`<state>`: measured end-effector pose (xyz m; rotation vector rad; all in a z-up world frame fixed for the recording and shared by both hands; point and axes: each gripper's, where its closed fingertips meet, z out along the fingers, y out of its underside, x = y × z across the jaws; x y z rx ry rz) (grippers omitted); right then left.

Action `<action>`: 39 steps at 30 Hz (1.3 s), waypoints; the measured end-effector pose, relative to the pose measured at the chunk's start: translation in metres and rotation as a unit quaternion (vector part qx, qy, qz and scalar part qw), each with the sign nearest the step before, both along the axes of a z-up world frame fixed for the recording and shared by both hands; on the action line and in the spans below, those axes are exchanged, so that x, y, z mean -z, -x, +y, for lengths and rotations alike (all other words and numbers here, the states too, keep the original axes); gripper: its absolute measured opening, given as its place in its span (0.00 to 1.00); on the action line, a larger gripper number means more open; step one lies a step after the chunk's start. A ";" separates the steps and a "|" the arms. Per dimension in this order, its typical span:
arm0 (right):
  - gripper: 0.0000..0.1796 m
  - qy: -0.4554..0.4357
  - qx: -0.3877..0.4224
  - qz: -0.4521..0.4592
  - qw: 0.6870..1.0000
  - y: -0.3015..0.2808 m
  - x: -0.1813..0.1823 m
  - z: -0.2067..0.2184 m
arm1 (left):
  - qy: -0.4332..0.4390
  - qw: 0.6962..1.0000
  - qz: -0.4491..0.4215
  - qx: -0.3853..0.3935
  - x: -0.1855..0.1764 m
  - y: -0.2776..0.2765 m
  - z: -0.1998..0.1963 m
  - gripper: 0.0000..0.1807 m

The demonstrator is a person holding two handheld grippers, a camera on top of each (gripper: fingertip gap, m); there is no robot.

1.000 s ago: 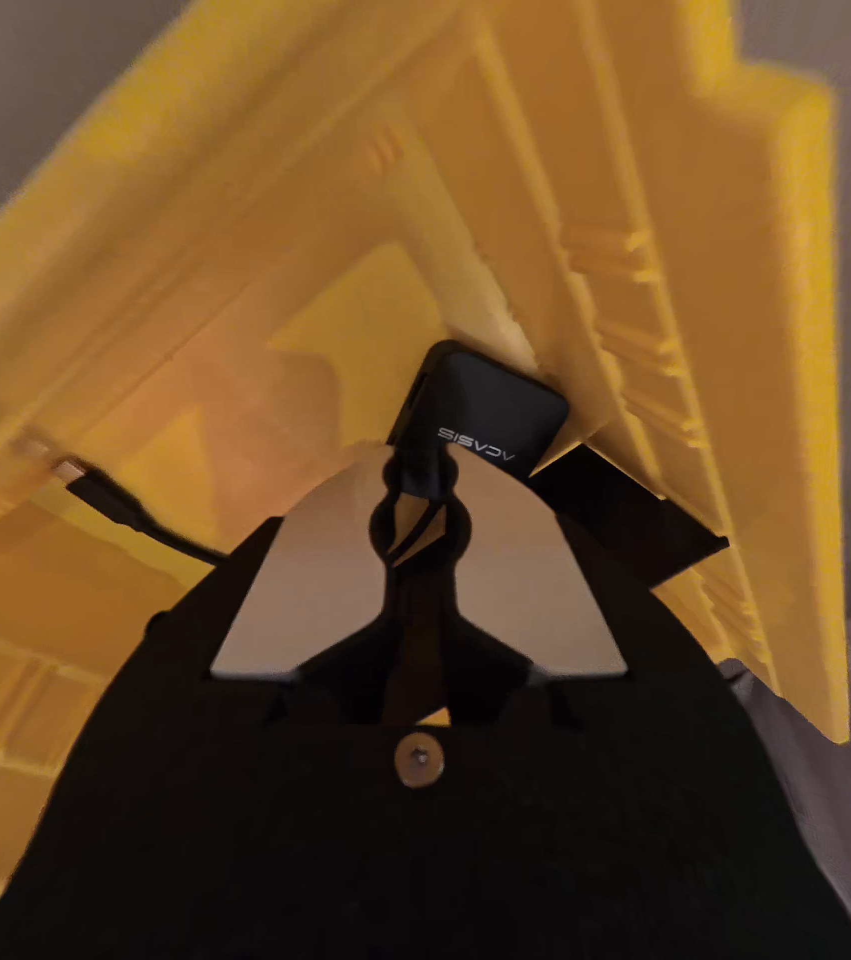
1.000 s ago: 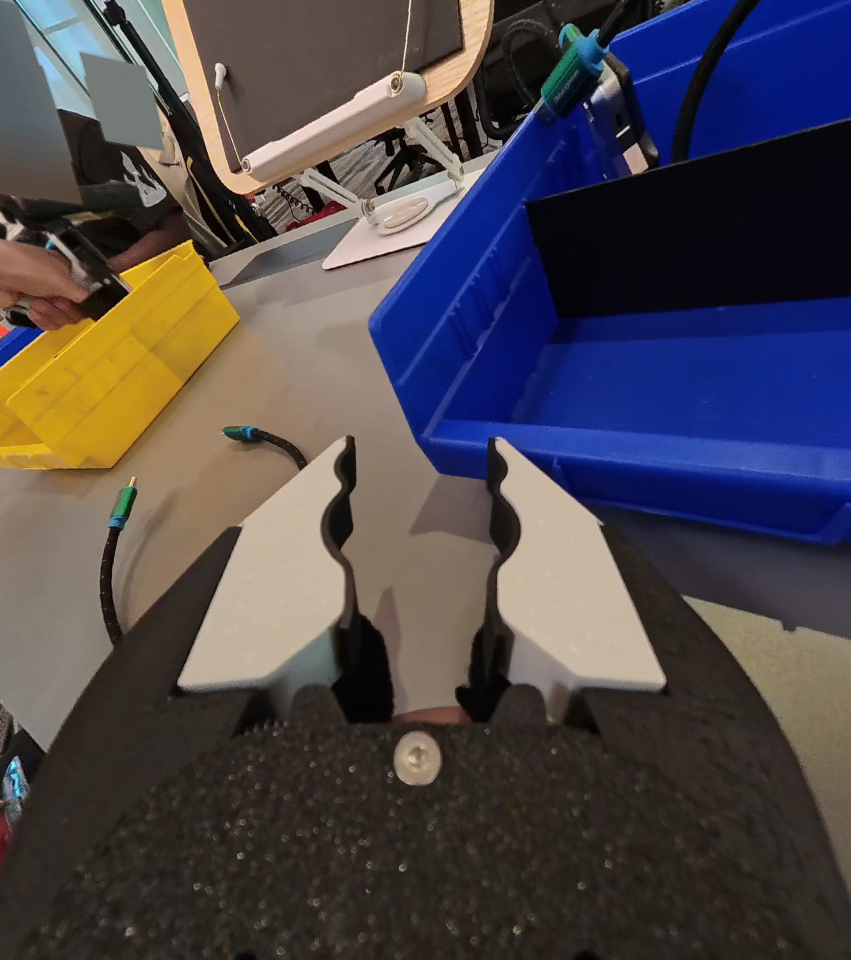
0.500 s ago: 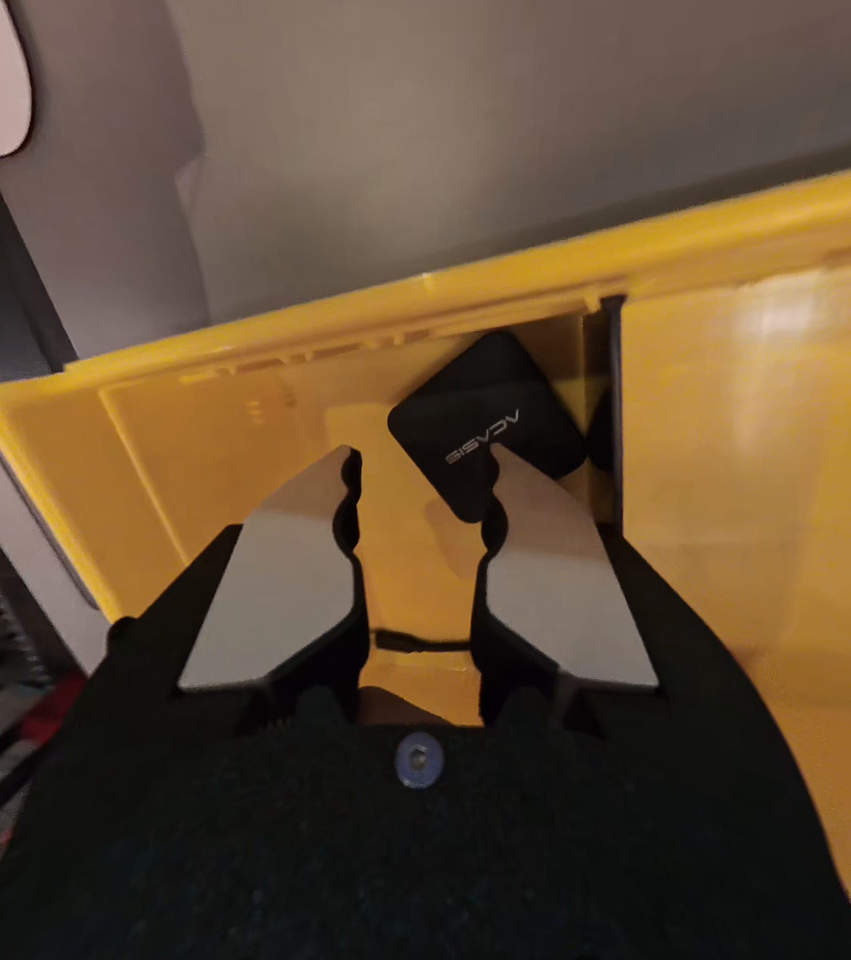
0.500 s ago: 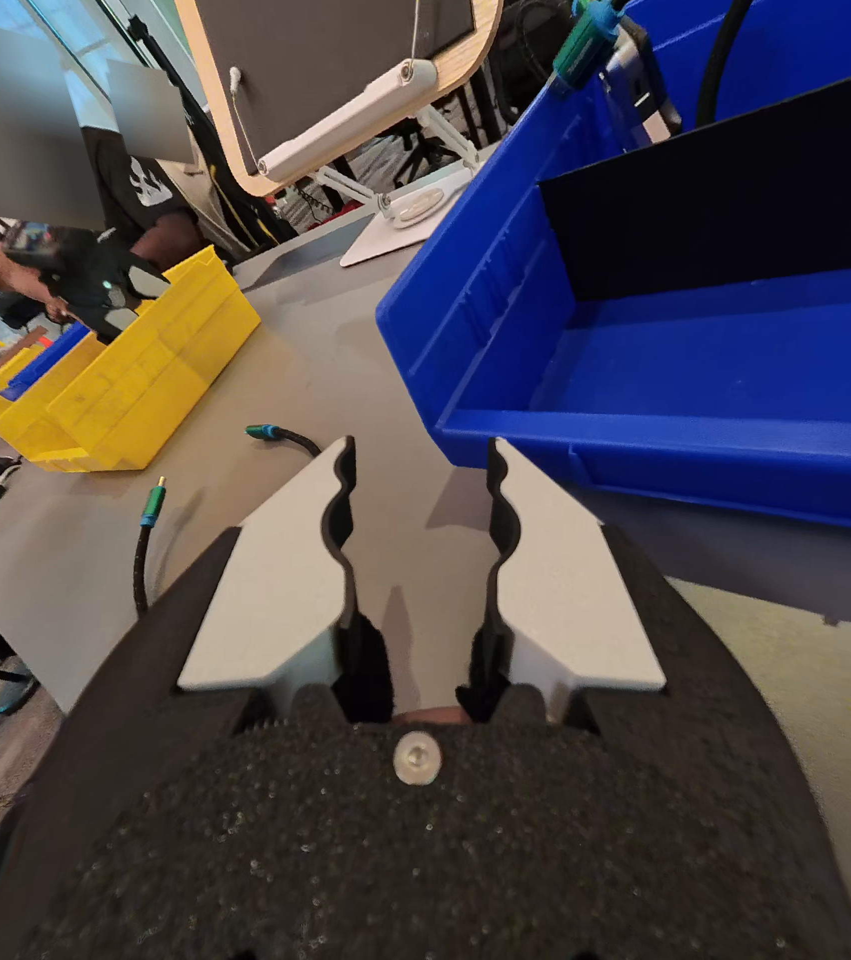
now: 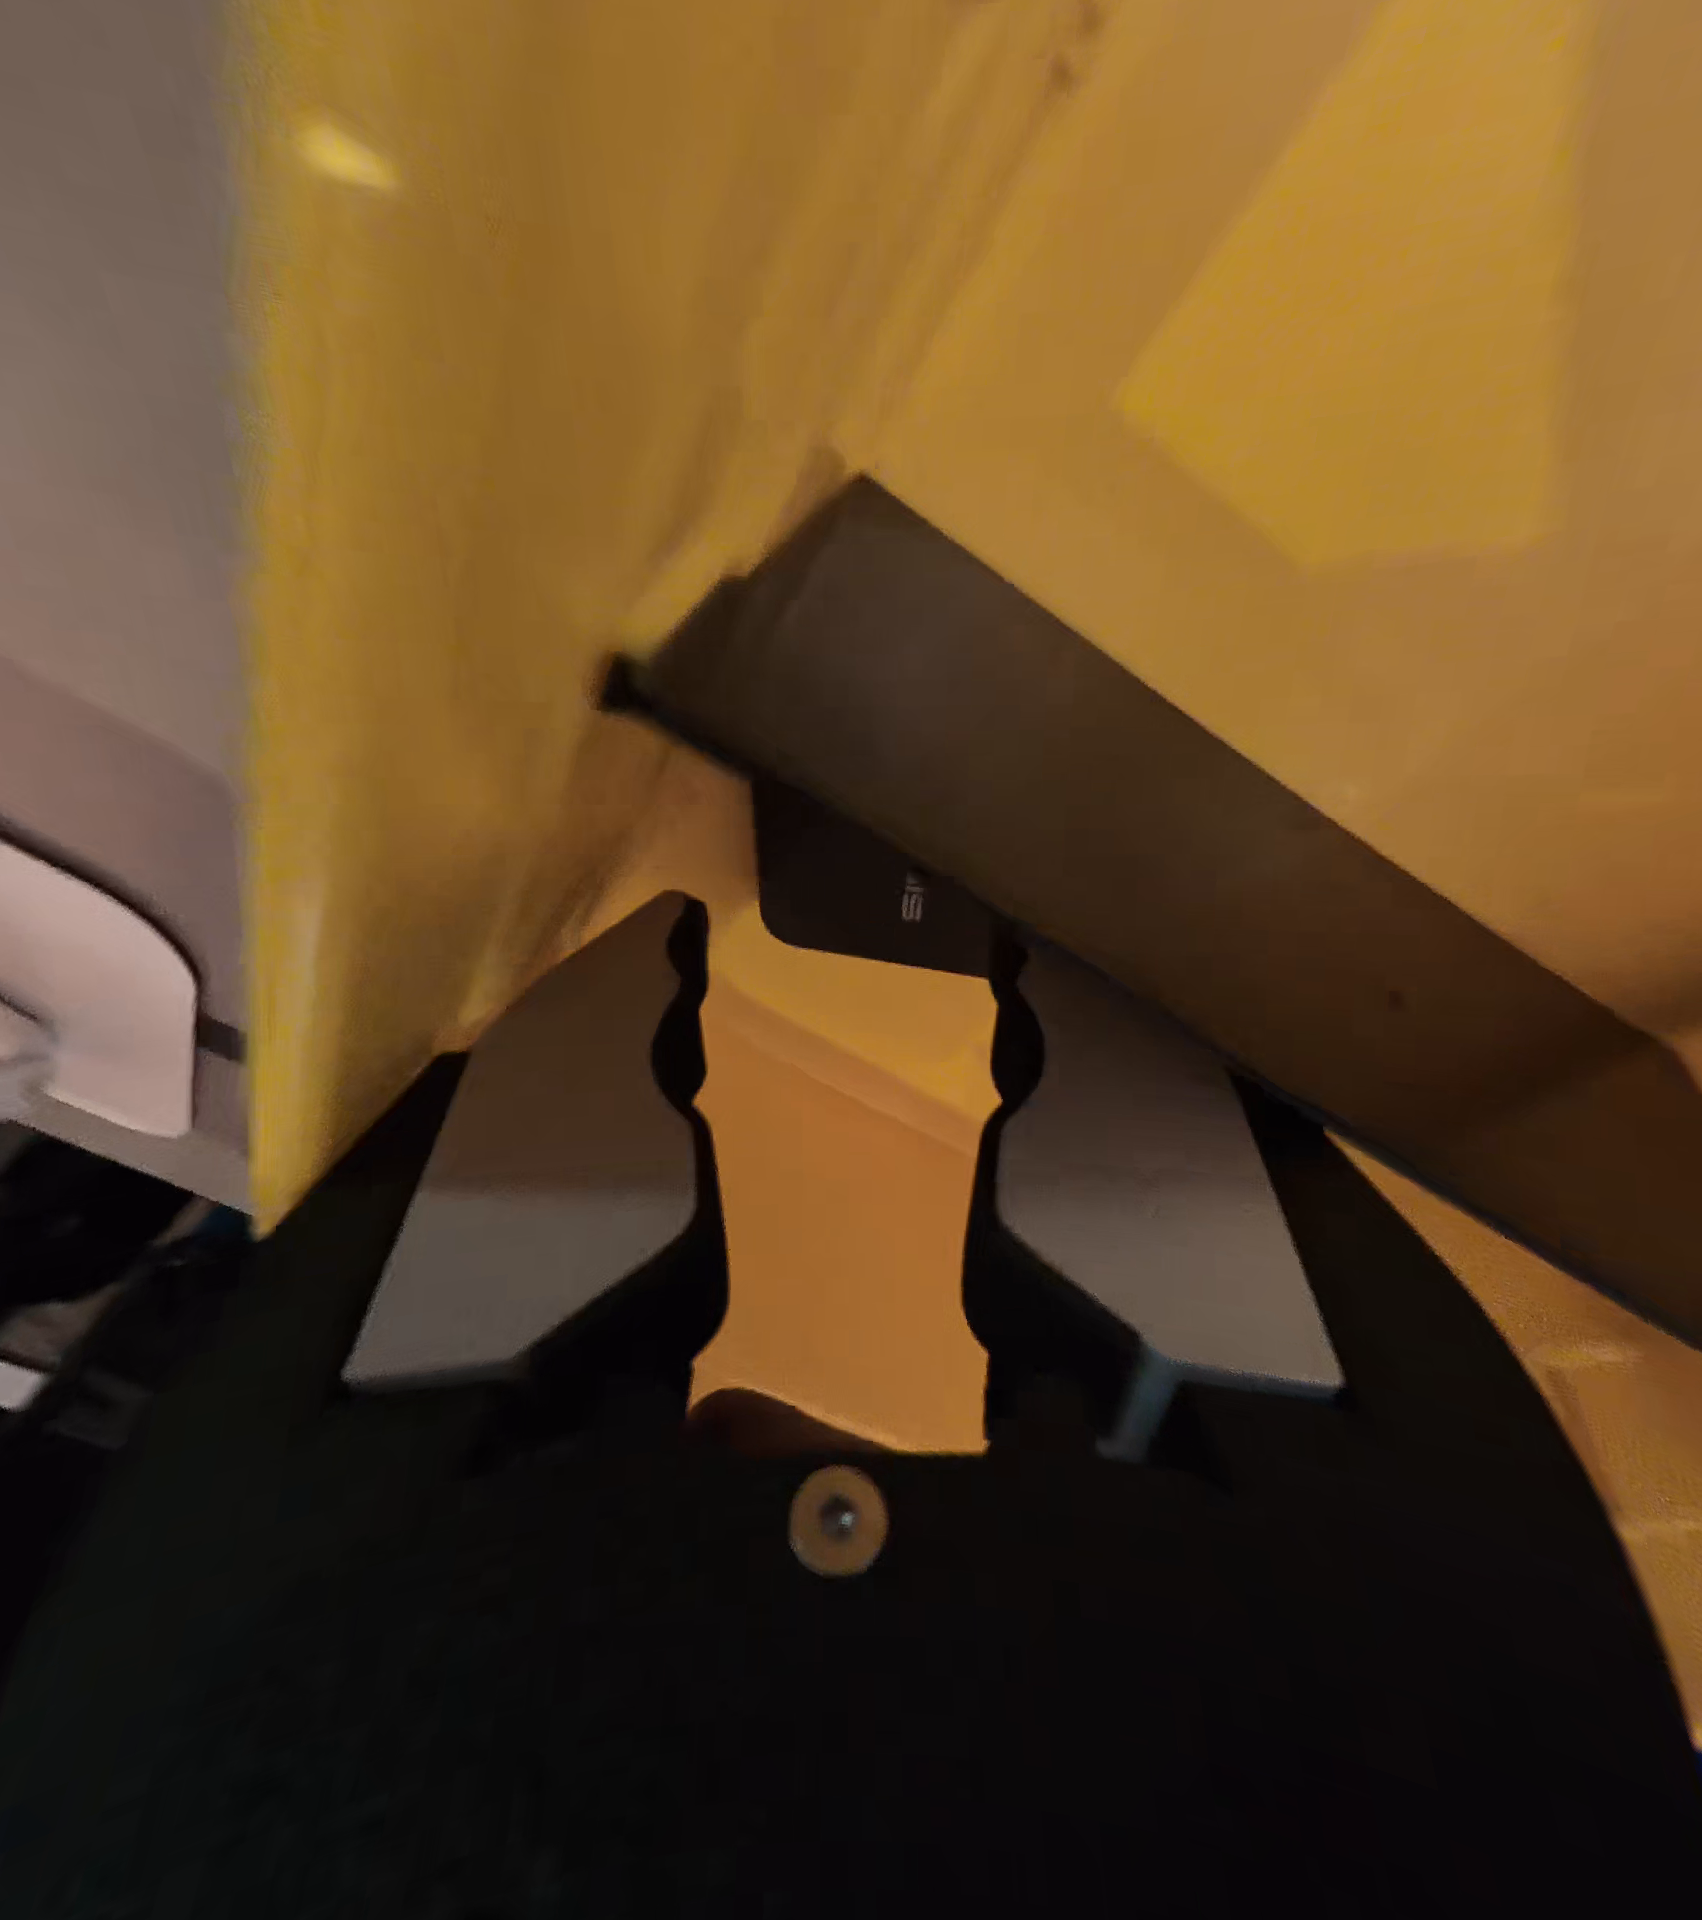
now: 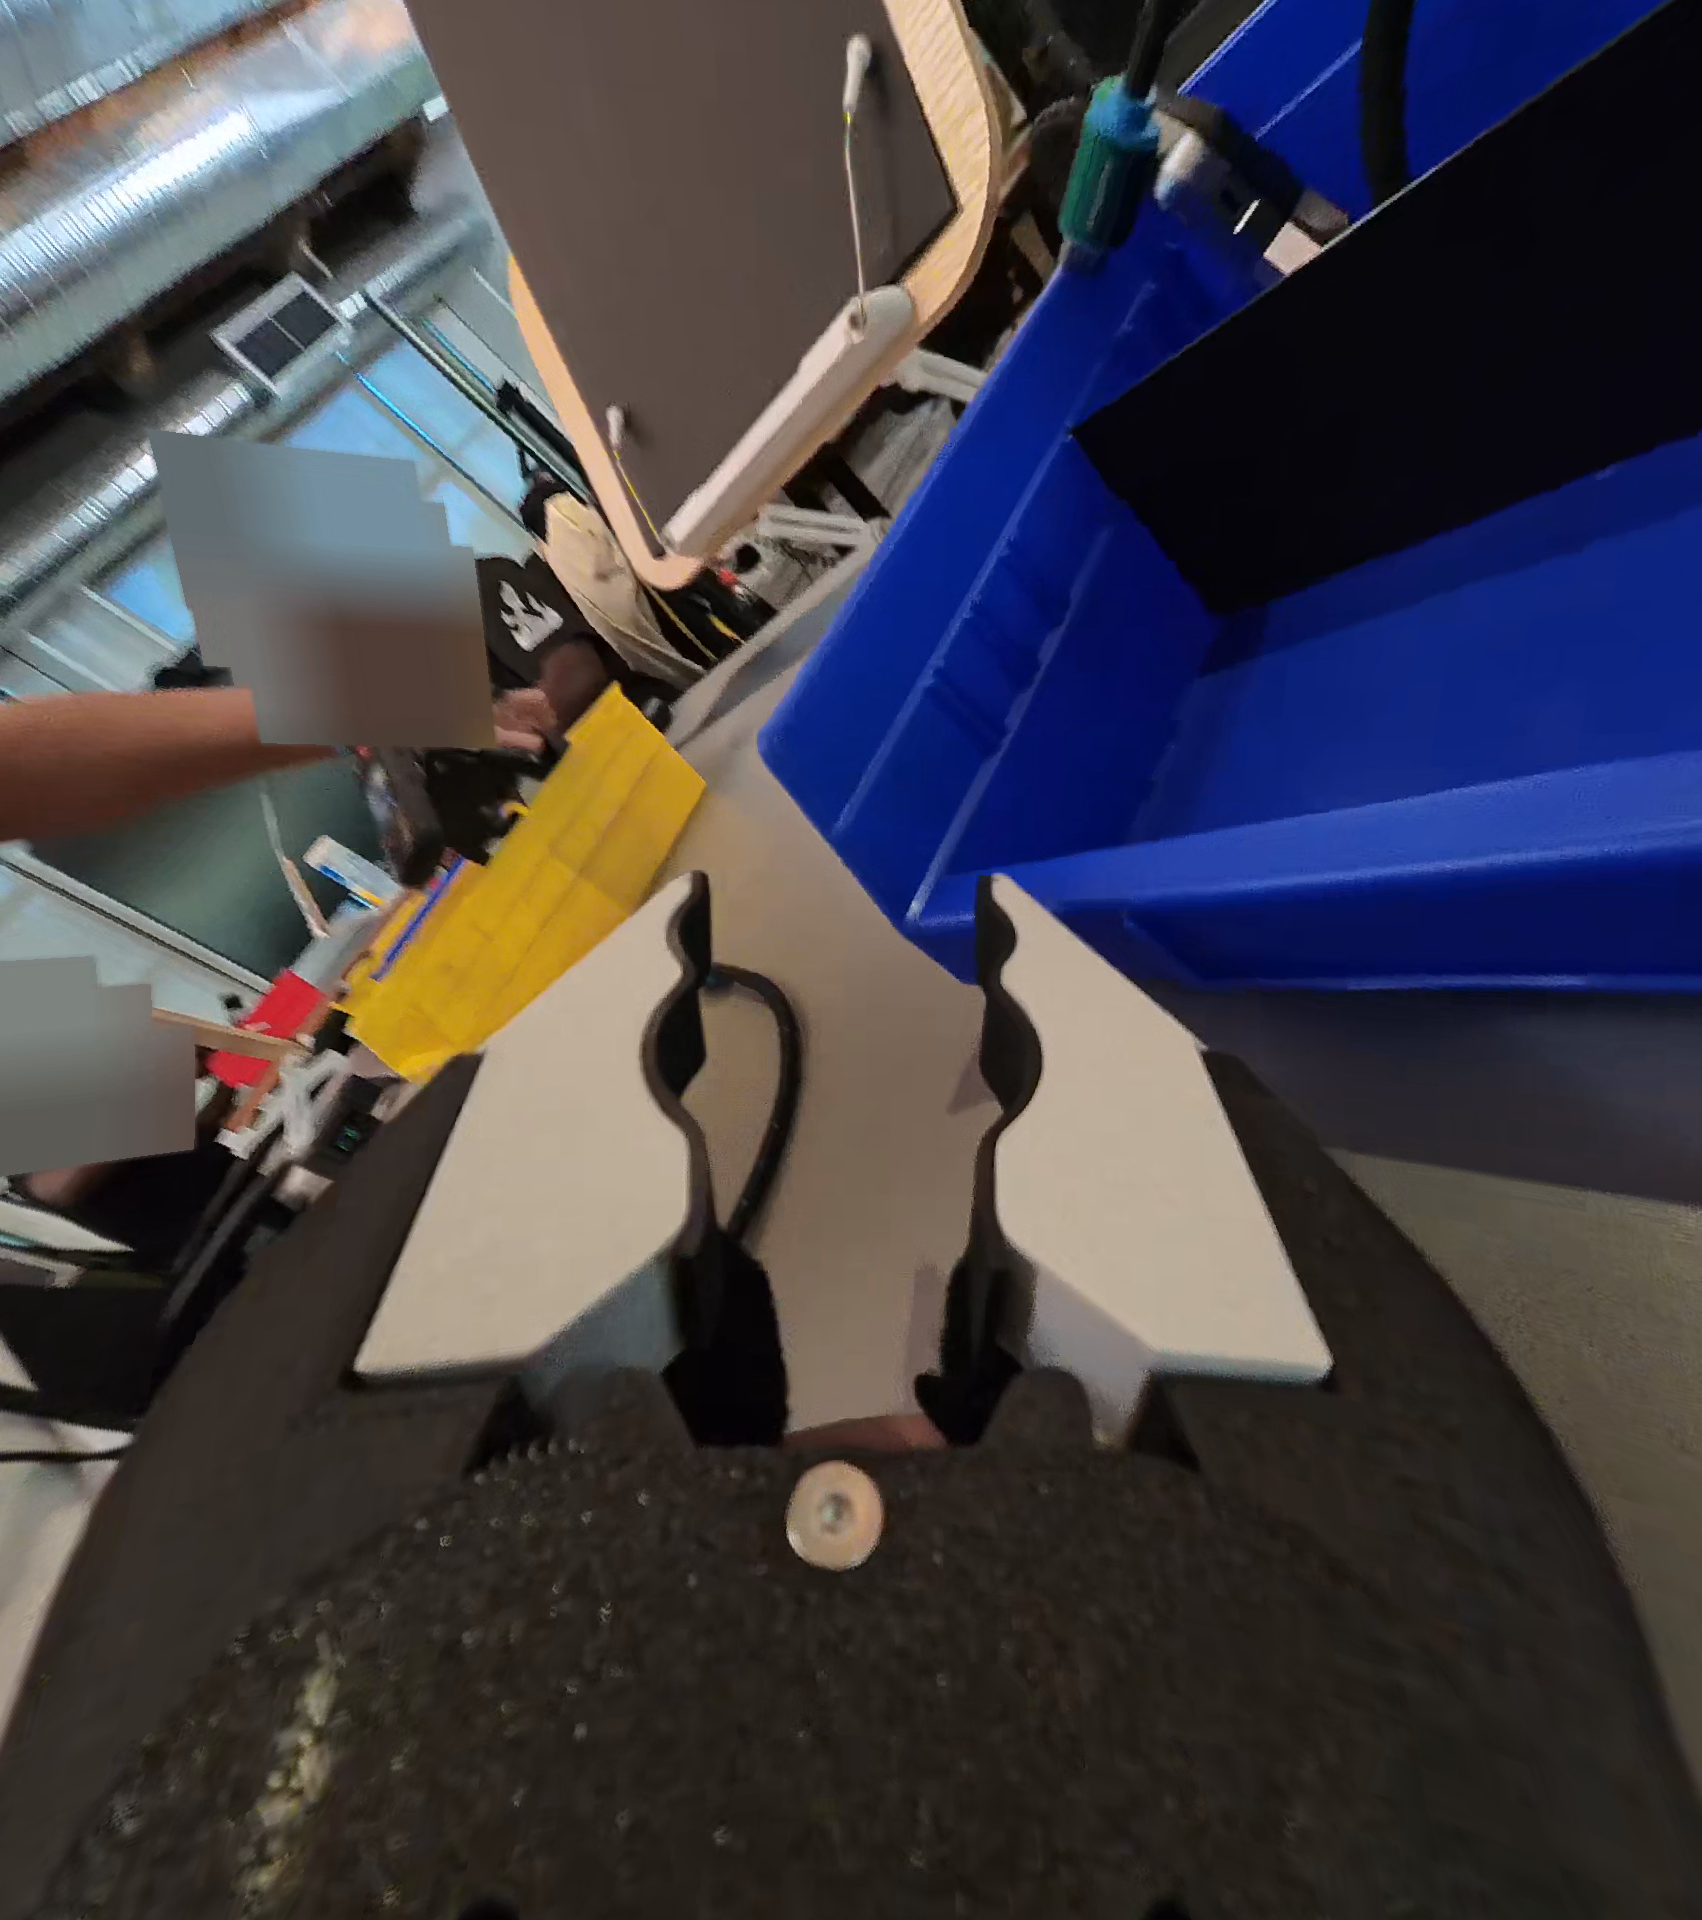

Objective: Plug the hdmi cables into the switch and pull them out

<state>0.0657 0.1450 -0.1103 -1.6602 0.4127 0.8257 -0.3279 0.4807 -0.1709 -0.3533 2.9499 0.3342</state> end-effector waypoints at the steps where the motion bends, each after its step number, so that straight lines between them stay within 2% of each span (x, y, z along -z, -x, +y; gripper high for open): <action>1: 0.28 -0.006 0.000 0.019 1.000 -0.002 -0.002 0.000 | 0.004 1.000 0.002 0.009 0.001 -0.001 0.001 0.28; 6: 0.28 -0.027 -0.050 0.091 0.994 0.004 -0.009 0.003 | 0.029 1.000 0.009 -0.007 0.002 0.000 0.007 0.28; 8: 0.28 -0.025 -0.072 0.107 0.991 0.010 -0.009 0.004 | 0.043 0.999 0.028 0.002 0.004 0.005 0.005 0.21; 11: 0.28 -0.023 -0.087 0.102 0.991 0.017 -0.010 0.004 | 0.003 0.997 0.071 0.015 0.004 0.018 0.018 0.19; 16: 0.28 -0.017 -0.085 0.082 0.993 0.017 -0.007 0.001 | -0.002 0.999 0.047 0.018 0.004 0.012 0.017 0.35; 21: 0.29 -0.024 -0.090 0.115 0.989 0.015 -0.010 0.000 | -0.001 0.997 0.069 0.030 0.000 0.019 0.017 0.43; 25: 0.29 -0.024 -0.098 0.120 0.988 0.017 -0.010 0.003 | 0.004 0.996 0.064 0.069 0.007 0.016 0.010 0.46; 30: 0.29 -0.021 -0.109 0.118 0.987 0.018 -0.008 0.004 | 0.001 0.994 0.056 0.091 0.019 0.010 0.014 0.47; 34: 0.29 -0.018 -0.115 0.119 0.986 0.017 -0.006 0.005 | 0.008 0.993 0.090 0.079 0.021 0.013 0.015 0.43; 35: 0.29 -0.018 -0.116 0.120 0.986 0.017 -0.006 0.006 | 0.000 0.992 0.093 0.079 0.020 0.012 0.017 0.38; 39: 0.29 -0.018 -0.120 0.123 0.985 0.016 -0.006 0.006 | -0.005 0.994 0.092 0.057 0.020 0.012 0.018 0.37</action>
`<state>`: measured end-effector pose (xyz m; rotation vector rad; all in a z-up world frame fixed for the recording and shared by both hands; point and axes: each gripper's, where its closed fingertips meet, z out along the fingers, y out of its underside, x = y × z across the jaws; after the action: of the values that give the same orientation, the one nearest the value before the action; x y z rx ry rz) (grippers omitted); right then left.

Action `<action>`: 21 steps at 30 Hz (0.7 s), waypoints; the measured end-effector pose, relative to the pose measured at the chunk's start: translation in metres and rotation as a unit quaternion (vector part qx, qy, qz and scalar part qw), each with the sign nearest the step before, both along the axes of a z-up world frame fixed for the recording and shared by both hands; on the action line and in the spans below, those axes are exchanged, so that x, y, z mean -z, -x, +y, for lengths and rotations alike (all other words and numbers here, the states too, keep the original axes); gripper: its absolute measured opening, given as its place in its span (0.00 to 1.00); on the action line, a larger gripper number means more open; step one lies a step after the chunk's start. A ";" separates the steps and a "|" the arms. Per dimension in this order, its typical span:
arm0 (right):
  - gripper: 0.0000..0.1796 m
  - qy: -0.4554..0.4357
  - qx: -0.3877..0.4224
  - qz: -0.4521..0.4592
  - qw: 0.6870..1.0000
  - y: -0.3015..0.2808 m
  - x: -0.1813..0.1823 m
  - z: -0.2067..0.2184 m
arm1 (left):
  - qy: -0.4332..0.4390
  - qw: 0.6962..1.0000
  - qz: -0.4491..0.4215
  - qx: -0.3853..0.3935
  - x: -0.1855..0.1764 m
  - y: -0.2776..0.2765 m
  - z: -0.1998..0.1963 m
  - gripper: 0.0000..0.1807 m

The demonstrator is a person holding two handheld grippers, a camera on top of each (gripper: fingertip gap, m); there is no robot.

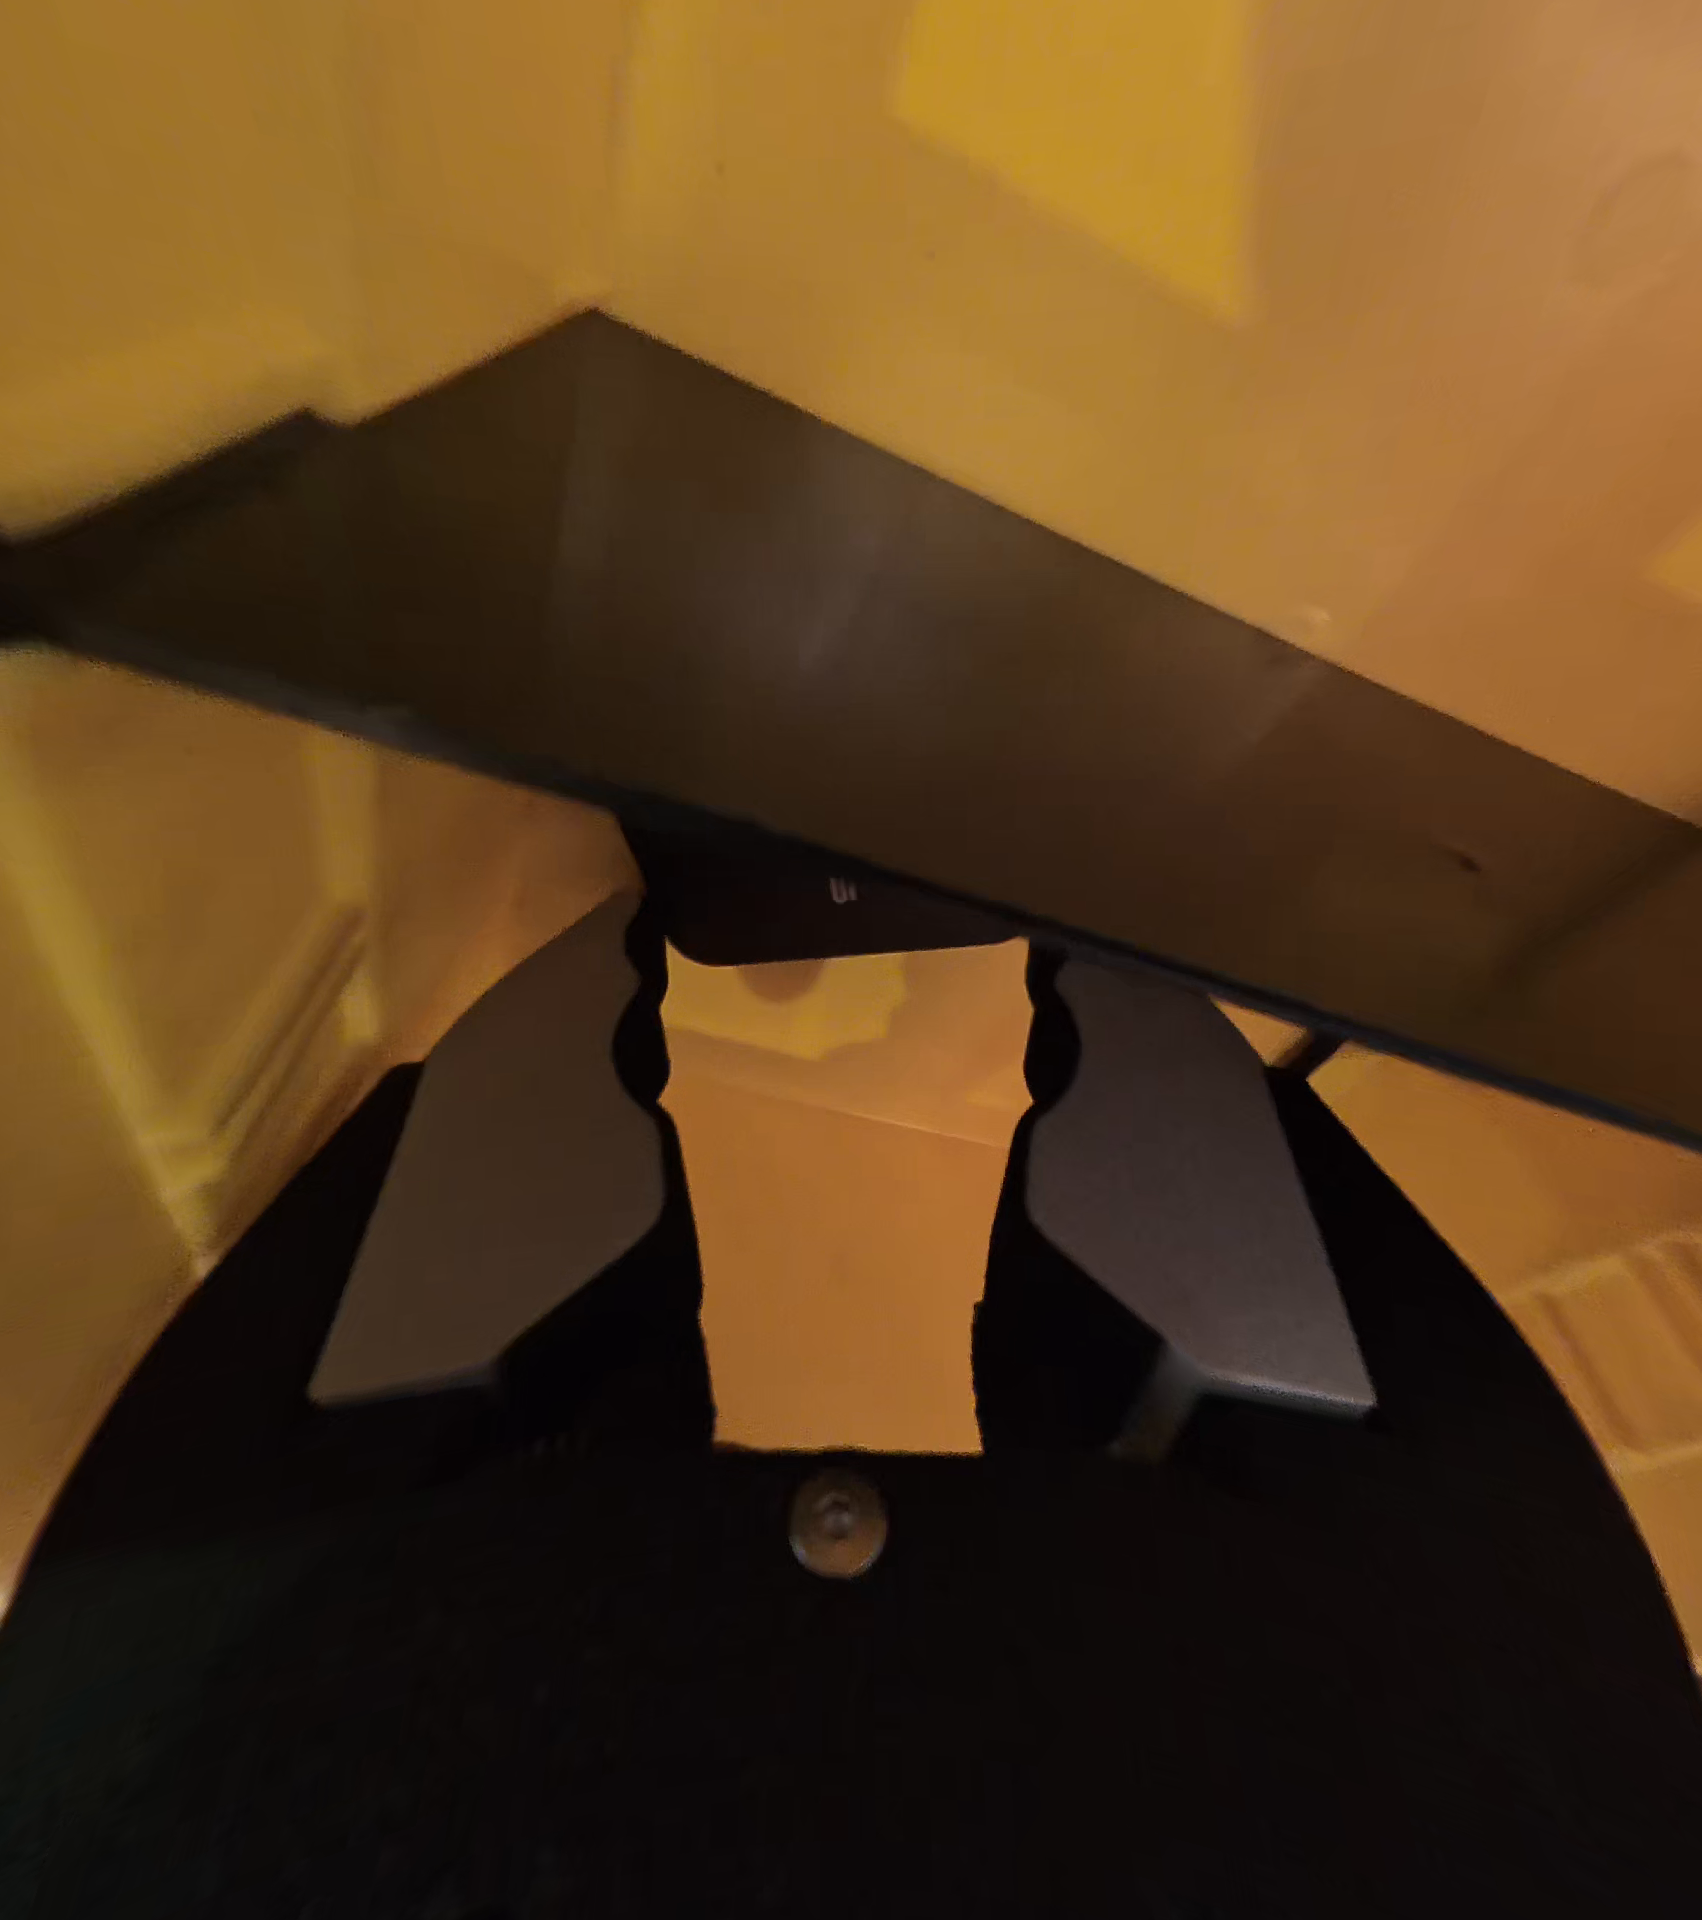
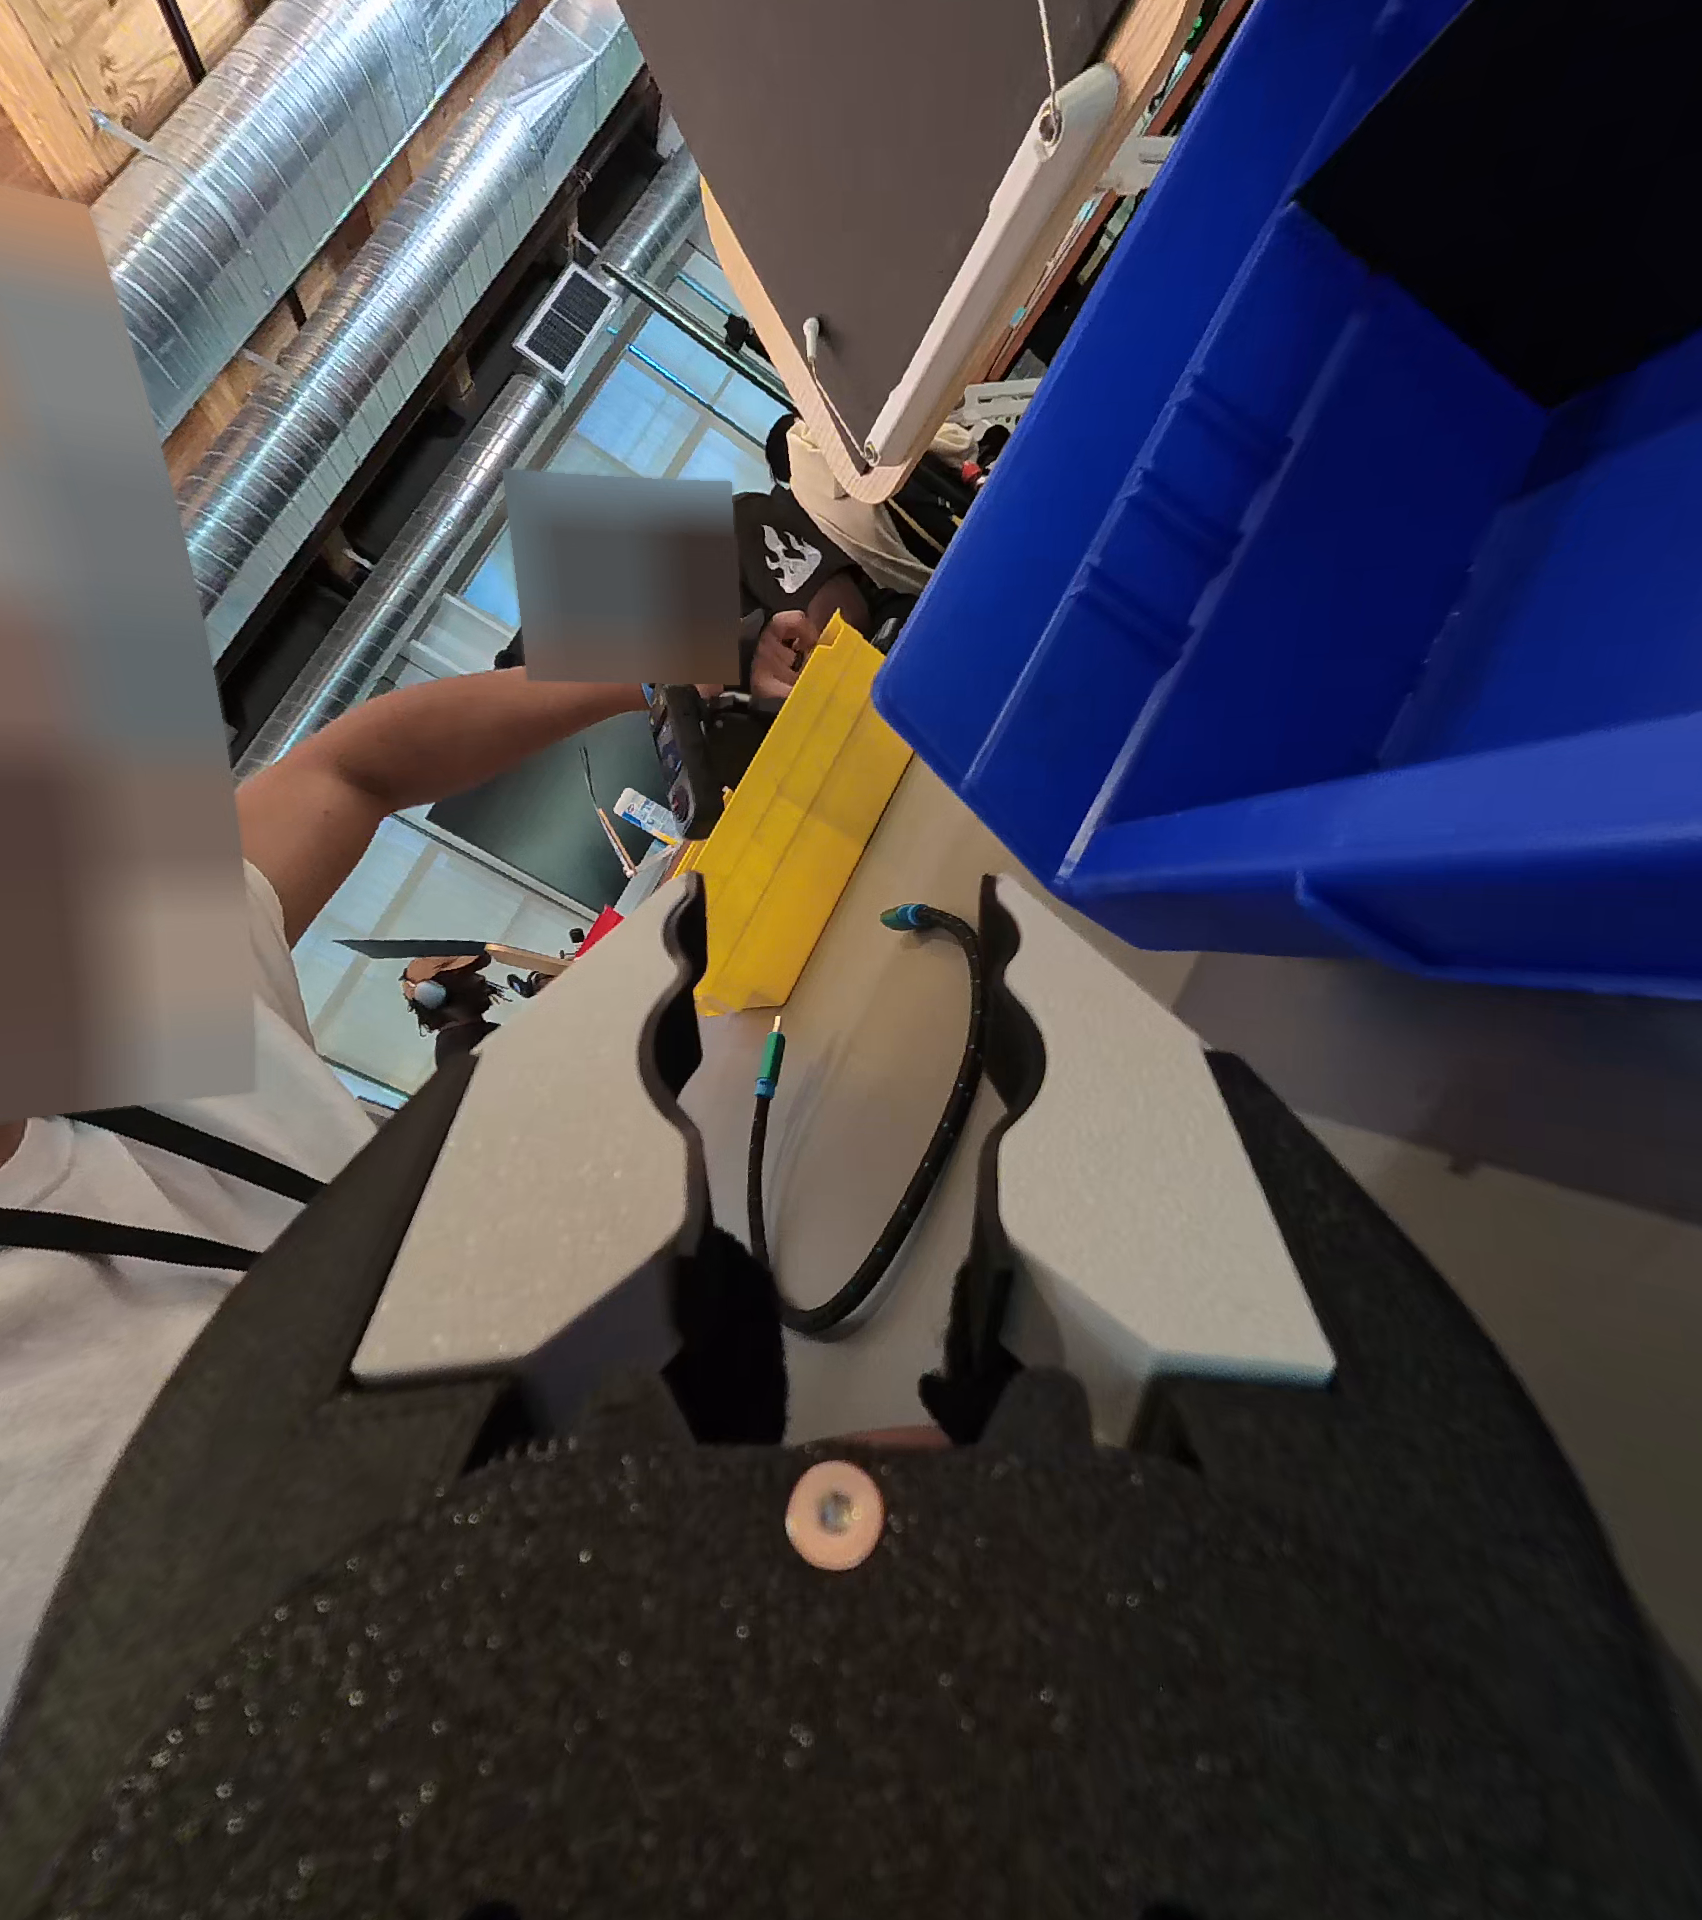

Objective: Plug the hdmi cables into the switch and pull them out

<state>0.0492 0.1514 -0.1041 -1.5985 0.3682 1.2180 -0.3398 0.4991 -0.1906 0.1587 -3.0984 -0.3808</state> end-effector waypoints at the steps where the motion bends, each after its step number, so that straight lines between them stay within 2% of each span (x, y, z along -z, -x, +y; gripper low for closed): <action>1: 0.29 0.000 -0.001 0.000 1.000 0.000 -0.001 -0.001 | -0.005 1.000 0.000 -0.016 0.000 0.001 0.001 0.37; 6: 0.29 -0.004 -0.001 0.007 1.000 -0.001 -0.003 -0.003 | -0.037 0.997 -0.045 -0.058 -0.016 0.002 0.012 0.37; 11: 0.29 -0.003 -0.019 -0.032 0.999 0.010 -0.003 -0.005 | -0.092 0.983 -0.130 -0.091 -0.073 0.000 0.022 0.37; 17: 0.29 -0.020 -0.054 -0.173 0.983 0.048 -0.001 -0.003 | -0.118 0.946 -0.249 -0.174 -0.169 0.002 0.011 0.37; 21: 0.29 -0.072 -0.065 -0.301 0.949 0.081 -0.008 0.000 | -0.089 0.913 -0.318 -0.239 -0.223 0.001 -0.022 0.37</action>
<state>-0.0317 0.1517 -0.0959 -1.7905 -0.2150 0.7697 -0.3404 0.4773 0.0322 1.2495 -3.4286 -0.7042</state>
